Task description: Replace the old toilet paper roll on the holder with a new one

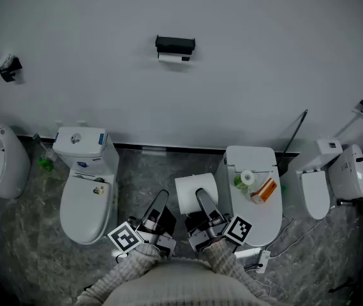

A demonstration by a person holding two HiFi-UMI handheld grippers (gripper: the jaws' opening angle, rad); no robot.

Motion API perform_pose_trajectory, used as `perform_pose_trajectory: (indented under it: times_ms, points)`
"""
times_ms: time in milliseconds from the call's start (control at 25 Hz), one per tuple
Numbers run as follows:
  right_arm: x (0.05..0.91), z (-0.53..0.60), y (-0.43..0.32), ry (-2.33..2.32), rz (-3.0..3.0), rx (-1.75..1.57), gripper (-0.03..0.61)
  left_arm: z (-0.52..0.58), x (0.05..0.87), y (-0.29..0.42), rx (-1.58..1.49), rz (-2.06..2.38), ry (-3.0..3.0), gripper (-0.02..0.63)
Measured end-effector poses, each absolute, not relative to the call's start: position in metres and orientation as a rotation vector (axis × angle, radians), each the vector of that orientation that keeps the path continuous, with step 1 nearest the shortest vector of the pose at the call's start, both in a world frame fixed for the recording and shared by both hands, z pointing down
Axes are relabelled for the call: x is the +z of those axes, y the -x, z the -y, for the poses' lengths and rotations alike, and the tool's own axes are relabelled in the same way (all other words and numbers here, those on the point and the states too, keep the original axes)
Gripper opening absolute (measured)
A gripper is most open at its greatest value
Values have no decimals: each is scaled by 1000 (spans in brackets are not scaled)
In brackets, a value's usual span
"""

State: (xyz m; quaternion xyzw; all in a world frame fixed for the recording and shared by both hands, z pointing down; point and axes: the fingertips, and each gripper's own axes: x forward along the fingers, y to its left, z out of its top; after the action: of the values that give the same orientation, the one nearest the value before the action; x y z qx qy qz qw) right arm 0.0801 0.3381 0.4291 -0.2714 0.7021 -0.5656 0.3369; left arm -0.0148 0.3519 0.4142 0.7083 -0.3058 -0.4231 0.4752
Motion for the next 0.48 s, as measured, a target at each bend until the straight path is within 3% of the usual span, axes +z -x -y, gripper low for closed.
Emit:
perform_pose_trajectory:
  times_ms: [480]
  points:
    - [440,-227,-66,702,-1737,-1489,492,-241,420,35,-1011,752,-1746,8]
